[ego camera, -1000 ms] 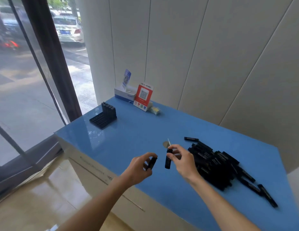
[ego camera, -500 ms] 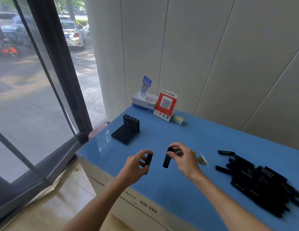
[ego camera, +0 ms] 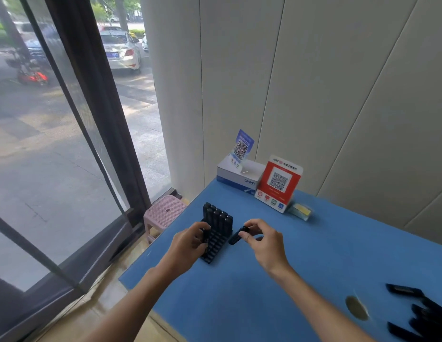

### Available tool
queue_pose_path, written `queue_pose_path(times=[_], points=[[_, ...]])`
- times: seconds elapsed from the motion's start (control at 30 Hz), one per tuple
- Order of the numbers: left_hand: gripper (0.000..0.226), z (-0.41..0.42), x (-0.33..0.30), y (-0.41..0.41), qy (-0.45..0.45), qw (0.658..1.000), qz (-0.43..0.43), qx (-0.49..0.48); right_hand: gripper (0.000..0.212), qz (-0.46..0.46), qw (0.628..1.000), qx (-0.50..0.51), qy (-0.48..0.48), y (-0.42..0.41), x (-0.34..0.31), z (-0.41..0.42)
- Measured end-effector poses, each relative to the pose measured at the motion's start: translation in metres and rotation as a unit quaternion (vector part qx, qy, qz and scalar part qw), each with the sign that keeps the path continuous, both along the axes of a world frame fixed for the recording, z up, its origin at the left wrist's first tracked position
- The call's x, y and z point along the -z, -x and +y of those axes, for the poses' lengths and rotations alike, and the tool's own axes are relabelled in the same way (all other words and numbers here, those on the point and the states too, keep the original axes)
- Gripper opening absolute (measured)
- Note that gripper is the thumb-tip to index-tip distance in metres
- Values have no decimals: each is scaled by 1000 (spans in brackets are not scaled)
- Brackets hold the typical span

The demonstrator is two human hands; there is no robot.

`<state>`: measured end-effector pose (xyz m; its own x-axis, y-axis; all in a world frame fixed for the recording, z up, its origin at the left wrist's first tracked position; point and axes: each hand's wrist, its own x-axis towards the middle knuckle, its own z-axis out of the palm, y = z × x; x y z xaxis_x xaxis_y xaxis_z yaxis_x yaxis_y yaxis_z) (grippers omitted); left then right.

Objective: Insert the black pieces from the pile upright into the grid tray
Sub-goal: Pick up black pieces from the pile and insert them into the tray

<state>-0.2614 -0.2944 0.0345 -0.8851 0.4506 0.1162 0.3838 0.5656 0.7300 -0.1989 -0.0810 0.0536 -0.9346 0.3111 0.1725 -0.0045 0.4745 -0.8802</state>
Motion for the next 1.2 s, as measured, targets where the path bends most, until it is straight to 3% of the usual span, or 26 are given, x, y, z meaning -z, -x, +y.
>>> queue_pose_path(times=[0.23, 0.57, 0.87, 1.2], points=[[33, -9, 6, 60, -17, 1000, 2, 12, 23, -2, 999, -5, -49, 41, 15, -19], [30, -16, 24, 132, 11, 991, 6, 136, 15, -22, 986, 128, -108, 65, 25, -58], [25, -19, 41, 156, 0, 973, 77, 218, 16, -50, 957, 214, -189, 84, 33, -98], [27, -15, 45, 169, -12, 964, 115, 242, 19, -89, 938, 223, -249, 100, 39, -116]])
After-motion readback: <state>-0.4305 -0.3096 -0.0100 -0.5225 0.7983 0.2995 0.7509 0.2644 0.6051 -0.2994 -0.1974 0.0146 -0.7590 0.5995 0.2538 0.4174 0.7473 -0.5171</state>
